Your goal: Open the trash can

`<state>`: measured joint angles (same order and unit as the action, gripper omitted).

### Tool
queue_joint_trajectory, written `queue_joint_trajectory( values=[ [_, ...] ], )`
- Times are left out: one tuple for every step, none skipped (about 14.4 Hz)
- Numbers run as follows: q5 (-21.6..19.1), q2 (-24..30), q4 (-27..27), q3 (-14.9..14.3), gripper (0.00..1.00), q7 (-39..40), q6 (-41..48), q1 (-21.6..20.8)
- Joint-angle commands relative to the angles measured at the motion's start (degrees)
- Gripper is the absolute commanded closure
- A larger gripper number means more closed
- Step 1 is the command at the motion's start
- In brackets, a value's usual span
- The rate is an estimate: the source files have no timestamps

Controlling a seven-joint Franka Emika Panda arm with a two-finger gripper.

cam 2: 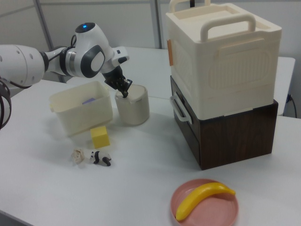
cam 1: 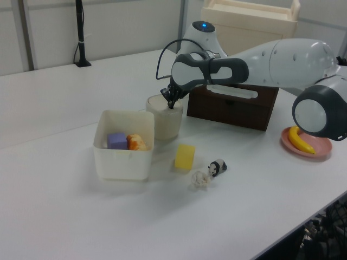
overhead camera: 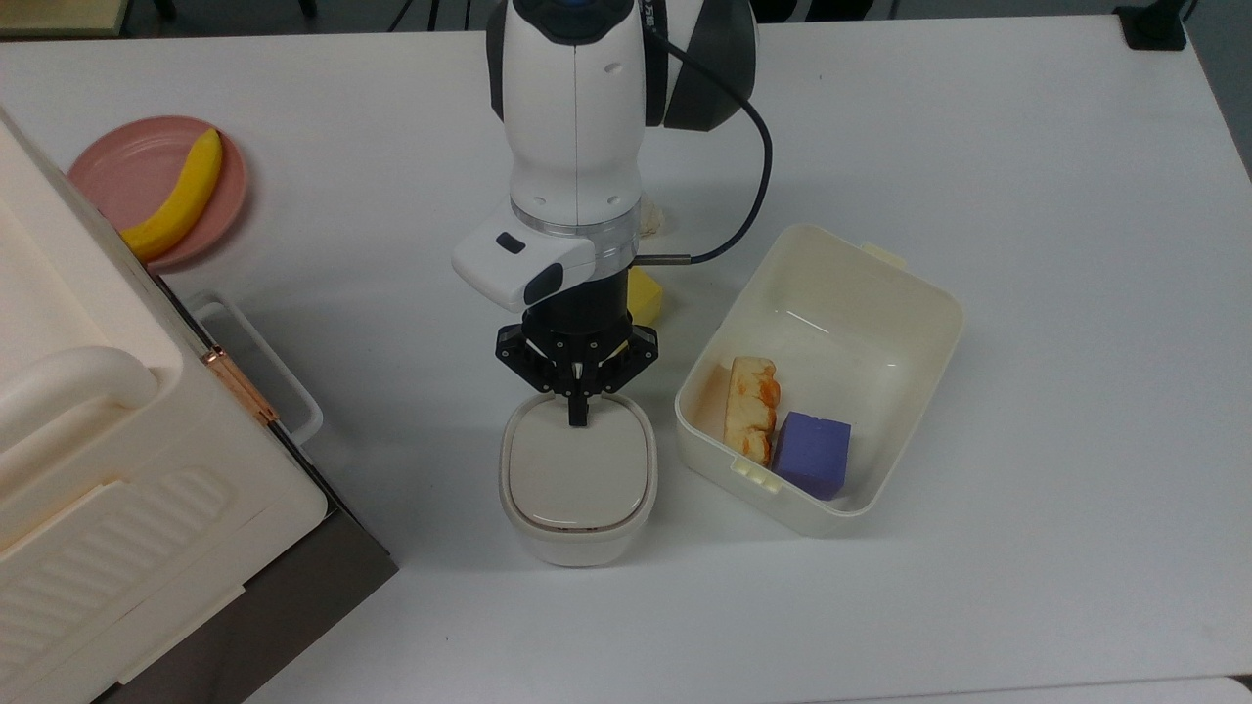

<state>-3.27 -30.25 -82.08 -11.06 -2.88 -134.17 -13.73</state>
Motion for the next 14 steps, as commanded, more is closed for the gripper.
queue_joint_trajectory(
  values=[
    [-0.42, -0.86, -0.09, -1.59, 1.00, -0.99, -0.83, -1.47],
    [-0.59, -0.51, -0.10, -1.59, 1.00, -1.16, -0.74, -1.47],
    [-0.86, 0.19, -0.18, -1.59, 1.00, -1.16, -0.65, -1.47],
    [-1.21, 2.02, -0.18, -1.51, 1.00, -1.16, -0.48, -1.21],
    [-1.38, 3.95, -0.36, -1.51, 1.00, -1.16, -0.13, -0.86],
    [-1.39, 7.37, -1.84, -1.51, 1.00, -1.16, 0.31, -0.68],
    [-1.39, 10.53, -3.42, -1.51, 1.00, -1.07, 1.62, -0.25],
    [-1.39, 13.35, -4.74, -1.33, 1.00, -0.90, 3.98, 0.54],
    [-1.39, 15.29, -5.80, -1.24, 1.00, -0.72, 6.01, 0.90],
    [-1.30, 18.44, -7.55, -1.24, 0.93, -0.46, 10.03, 1.08],
    [-1.30, 20.82, -8.17, -1.24, 0.83, -0.02, 15.03, 1.25],
    [-1.30, 21.89, -8.18, -1.33, 0.74, 0.33, 19.17, 1.86],
    [-1.30, 22.43, -8.01, -1.24, 0.65, 1.29, 22.78, 2.13],
    [-1.30, 23.21, -8.01, -1.33, 0.43, 3.04, 26.64, 2.22]
  ],
)
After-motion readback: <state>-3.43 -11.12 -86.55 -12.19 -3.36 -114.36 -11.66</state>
